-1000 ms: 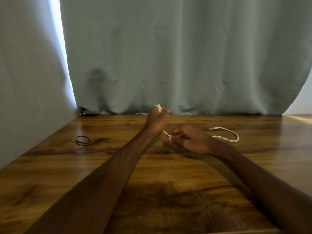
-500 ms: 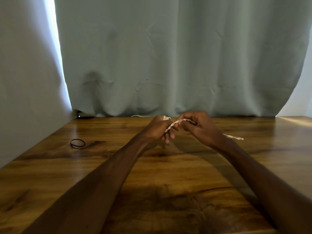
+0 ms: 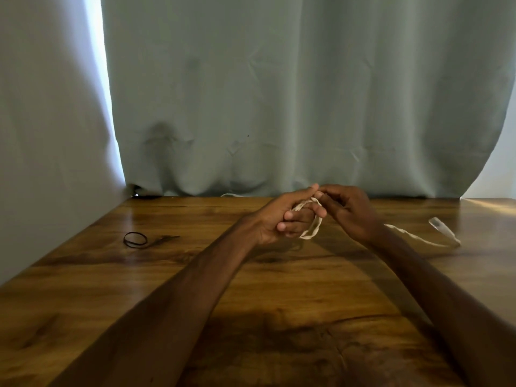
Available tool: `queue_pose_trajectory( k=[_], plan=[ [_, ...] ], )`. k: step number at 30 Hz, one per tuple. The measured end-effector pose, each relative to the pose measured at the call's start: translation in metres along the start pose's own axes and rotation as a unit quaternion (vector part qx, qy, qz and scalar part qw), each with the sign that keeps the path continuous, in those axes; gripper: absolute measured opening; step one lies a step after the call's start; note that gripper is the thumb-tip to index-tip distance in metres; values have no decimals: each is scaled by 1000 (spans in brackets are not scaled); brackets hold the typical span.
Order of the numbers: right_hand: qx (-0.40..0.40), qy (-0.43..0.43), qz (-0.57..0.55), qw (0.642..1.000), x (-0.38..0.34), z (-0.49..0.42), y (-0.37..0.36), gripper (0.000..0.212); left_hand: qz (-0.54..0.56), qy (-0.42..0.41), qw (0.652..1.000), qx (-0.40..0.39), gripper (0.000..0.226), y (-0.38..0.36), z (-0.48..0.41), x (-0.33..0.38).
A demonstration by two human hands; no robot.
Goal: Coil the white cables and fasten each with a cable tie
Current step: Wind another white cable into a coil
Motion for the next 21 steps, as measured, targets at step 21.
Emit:
queue_pose_trajectory(
  k=[21],
  plan=[
    [-265,-8,14,964,-33,25,-91,27,76,-124,909,390,31,107,22,5]
  ],
)
Point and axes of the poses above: each hand's wrist, its own z-axis away from the middle knuckle, its own y-axis out of the back of the hand, x = y × z, the point moved 8 cm from there along -z, towards the middle knuckle, and after that the axes turned 2 degrees about y, right-handed, at the moved point
